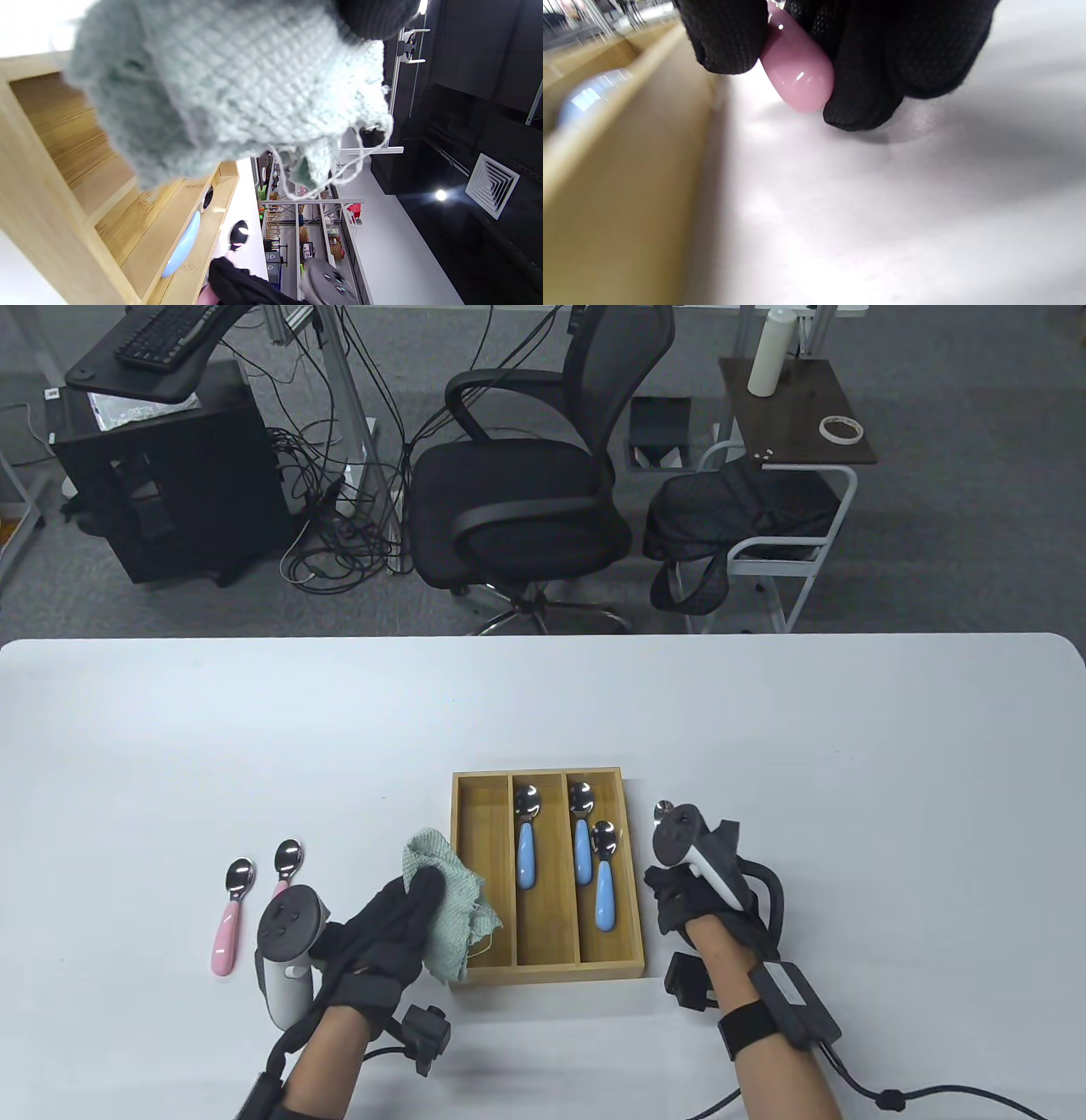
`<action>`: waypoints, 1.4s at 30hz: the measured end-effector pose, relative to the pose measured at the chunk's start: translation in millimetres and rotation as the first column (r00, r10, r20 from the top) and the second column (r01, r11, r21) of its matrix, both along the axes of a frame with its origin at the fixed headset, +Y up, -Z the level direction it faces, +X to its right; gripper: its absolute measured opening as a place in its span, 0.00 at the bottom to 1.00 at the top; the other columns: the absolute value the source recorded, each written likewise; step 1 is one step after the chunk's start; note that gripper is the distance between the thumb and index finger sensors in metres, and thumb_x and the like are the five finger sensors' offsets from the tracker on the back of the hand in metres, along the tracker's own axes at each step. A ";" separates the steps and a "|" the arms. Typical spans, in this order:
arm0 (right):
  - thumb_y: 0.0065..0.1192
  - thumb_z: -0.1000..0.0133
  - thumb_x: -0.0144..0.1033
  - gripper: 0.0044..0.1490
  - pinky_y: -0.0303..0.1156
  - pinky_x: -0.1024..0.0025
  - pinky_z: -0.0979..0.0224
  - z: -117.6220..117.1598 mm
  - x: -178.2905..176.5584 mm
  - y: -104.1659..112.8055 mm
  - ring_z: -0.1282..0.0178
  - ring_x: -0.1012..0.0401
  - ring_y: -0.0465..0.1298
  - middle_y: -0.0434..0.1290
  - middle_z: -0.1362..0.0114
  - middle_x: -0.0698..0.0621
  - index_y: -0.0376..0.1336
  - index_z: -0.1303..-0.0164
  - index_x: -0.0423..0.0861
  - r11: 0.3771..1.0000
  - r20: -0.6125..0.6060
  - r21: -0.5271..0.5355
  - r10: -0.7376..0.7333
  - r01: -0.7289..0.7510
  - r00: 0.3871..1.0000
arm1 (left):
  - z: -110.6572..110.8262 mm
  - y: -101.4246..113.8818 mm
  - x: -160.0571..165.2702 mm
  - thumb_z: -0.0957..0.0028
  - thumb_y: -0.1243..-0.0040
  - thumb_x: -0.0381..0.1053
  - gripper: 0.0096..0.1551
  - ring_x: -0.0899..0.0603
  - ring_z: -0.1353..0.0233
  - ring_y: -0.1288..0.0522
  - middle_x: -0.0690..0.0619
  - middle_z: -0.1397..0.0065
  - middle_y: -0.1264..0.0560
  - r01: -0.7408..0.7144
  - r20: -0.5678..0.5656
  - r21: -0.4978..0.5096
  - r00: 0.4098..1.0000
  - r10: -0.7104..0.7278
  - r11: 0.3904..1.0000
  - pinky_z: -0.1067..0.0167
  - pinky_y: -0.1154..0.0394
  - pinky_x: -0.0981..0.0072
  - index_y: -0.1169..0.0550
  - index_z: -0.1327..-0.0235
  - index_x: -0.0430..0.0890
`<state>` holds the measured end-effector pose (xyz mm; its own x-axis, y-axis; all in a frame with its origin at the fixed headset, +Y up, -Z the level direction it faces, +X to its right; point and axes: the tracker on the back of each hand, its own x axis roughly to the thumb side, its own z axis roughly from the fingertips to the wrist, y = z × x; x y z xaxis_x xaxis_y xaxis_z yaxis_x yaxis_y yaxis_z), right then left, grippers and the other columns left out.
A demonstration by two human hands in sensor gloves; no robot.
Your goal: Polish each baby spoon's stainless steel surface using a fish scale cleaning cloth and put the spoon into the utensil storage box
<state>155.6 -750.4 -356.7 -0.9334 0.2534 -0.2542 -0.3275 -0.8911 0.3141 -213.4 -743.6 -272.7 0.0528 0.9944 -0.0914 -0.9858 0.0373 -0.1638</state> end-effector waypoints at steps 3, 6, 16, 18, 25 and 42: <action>0.55 0.33 0.49 0.30 0.82 0.61 0.42 16.7 -2.2 21.2 0.43 0.53 0.83 0.73 0.33 0.43 0.58 0.31 0.40 0.990 -0.051 0.061 -0.126 0.129 0.991 | -1.4 -3.1 4.7 0.33 0.55 0.60 0.28 0.43 0.43 0.14 0.51 0.41 0.18 0.013 0.034 -0.015 0.999 -0.012 1.000 0.43 0.19 0.48 0.25 0.34 0.42; 0.55 0.33 0.49 0.30 0.82 0.62 0.42 35.3 -16.7 37.4 0.44 0.54 0.83 0.73 0.33 0.44 0.58 0.30 0.41 0.968 -0.165 0.107 -0.209 0.229 0.964 | -1.4 -3.6 7.4 0.33 0.55 0.60 0.29 0.42 0.42 0.14 0.50 0.40 0.18 0.037 0.051 -0.007 0.998 -0.037 0.999 0.42 0.20 0.47 0.25 0.33 0.42; 0.56 0.34 0.51 0.29 0.80 0.60 0.39 97.1 -61.9 49.6 0.41 0.55 0.81 0.72 0.31 0.48 0.57 0.29 0.47 0.896 -0.530 0.225 -0.216 0.382 0.820 | 0.3 0.9 18.7 0.33 0.55 0.61 0.31 0.38 0.39 0.16 0.48 0.36 0.19 0.164 0.179 0.100 0.967 -0.180 0.981 0.40 0.22 0.43 0.26 0.30 0.42; 0.56 0.35 0.51 0.29 0.79 0.60 0.39 102.0 -64.5 49.8 0.41 0.55 0.81 0.72 0.32 0.49 0.58 0.29 0.48 0.900 -0.540 0.257 -0.168 0.352 0.825 | 0.5 0.6 23.7 0.33 0.55 0.61 0.32 0.38 0.38 0.16 0.48 0.35 0.19 0.180 0.233 0.115 0.951 -0.202 0.977 0.39 0.22 0.43 0.26 0.29 0.41; 0.56 0.34 0.51 0.28 0.79 0.58 0.37 105.1 -68.5 45.1 0.40 0.54 0.81 0.72 0.31 0.49 0.58 0.28 0.49 0.912 -0.594 0.208 -0.169 0.354 0.786 | 2.4 0.1 35.8 0.33 0.55 0.62 0.33 0.37 0.37 0.17 0.47 0.34 0.20 0.189 0.343 0.151 0.911 -0.230 0.970 0.39 0.22 0.42 0.27 0.28 0.42; 0.54 0.33 0.50 0.28 0.80 0.61 0.40 114.4 -85.2 36.5 0.44 0.55 0.81 0.73 0.33 0.49 0.58 0.28 0.46 0.907 -0.674 0.023 -0.297 0.421 0.676 | 8.5 6.5 39.2 0.37 0.48 0.64 0.33 0.43 0.45 0.13 0.51 0.42 0.16 0.270 0.237 0.204 0.919 -0.315 0.941 0.44 0.18 0.48 0.23 0.33 0.40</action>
<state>70.4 -714.0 -242.3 -0.6782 0.5829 0.4476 -0.4063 -0.8049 0.4325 -174.3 -737.1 -264.1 0.3430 0.9304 0.1290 -0.8490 0.3658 -0.3813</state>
